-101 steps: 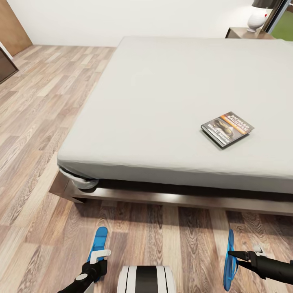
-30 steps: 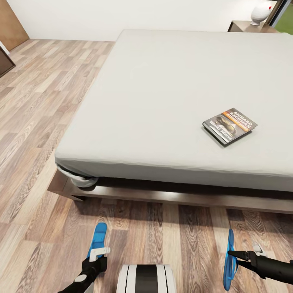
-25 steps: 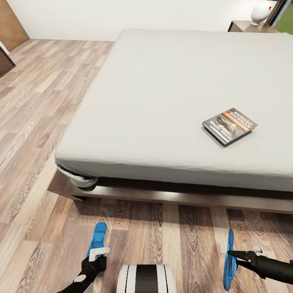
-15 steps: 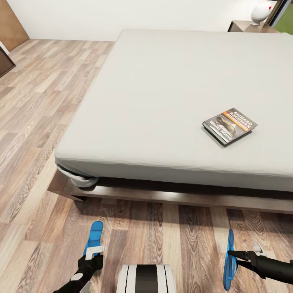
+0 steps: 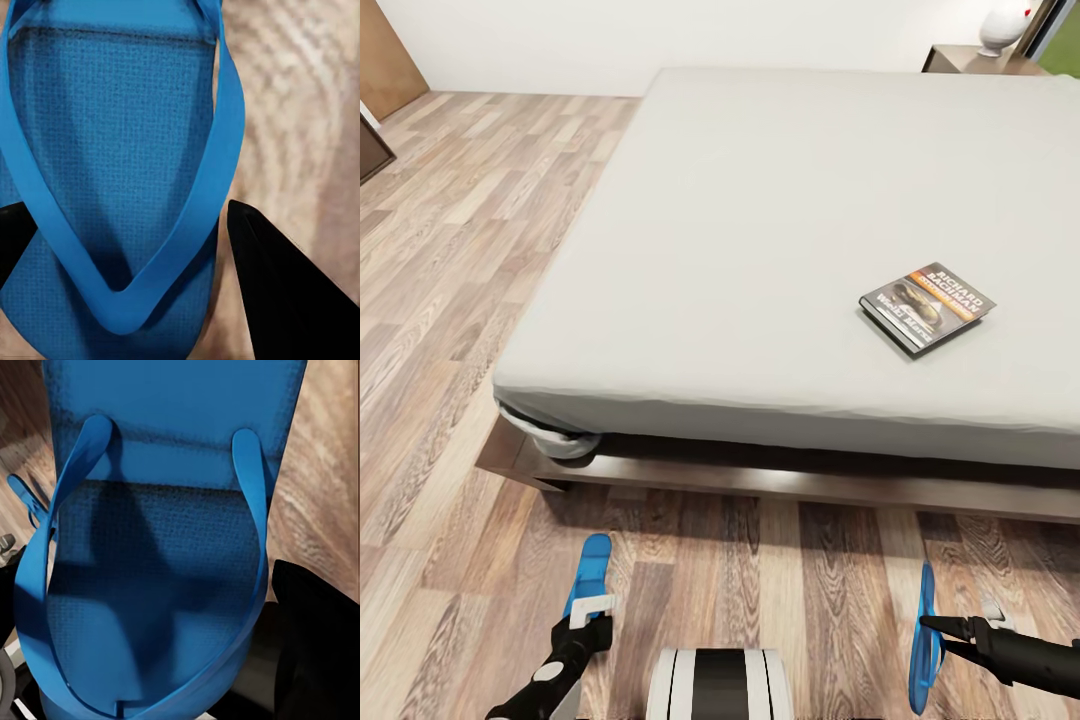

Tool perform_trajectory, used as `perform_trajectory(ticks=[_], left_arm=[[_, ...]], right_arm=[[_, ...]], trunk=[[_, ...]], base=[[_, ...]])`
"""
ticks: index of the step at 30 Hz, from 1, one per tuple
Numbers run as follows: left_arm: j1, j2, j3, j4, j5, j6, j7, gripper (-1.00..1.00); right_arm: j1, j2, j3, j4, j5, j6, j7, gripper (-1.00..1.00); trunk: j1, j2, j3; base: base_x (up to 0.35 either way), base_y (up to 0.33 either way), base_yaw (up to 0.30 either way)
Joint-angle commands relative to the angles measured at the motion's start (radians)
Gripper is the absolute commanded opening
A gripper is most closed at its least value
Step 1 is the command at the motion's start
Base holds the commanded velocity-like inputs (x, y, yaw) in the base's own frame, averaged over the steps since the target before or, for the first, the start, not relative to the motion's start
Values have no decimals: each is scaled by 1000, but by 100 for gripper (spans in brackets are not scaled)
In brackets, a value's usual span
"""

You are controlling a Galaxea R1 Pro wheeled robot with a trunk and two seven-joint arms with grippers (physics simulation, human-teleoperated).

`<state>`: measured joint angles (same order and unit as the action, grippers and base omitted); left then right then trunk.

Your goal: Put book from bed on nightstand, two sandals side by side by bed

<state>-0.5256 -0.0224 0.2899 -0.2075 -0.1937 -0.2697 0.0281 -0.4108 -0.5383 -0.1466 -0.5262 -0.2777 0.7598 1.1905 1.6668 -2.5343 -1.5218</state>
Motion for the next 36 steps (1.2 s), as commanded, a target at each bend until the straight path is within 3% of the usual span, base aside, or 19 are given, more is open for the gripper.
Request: perform_trajectory(ticks=[1, 13, 26, 36], left_arm=[[-1, -1, 6, 0, -12, -3, 2, -100], [-1, 0, 6, -1, -12, -5, 0, -100], [-1, 1, 6, -1, -12, -5, 0, -100], [-1, 1, 6, -1, -12, -5, 0, -100]], right_arm=[[0, 0, -1, 0, -5, 7, 0, -100], [-1, 0, -1, 0, -5, 7, 0, -100], [0, 0, -1, 0, -5, 7, 0, -100], [0, 0, -1, 0, -5, 7, 0, -100]], trunk=[[0, 0, -5], [6, -3, -51], [6, -3, -51], [1, -1, -12]], base=[[0, 0, 0], [0, 0, 0], [0, 0, 0], [0, 0, 0]])
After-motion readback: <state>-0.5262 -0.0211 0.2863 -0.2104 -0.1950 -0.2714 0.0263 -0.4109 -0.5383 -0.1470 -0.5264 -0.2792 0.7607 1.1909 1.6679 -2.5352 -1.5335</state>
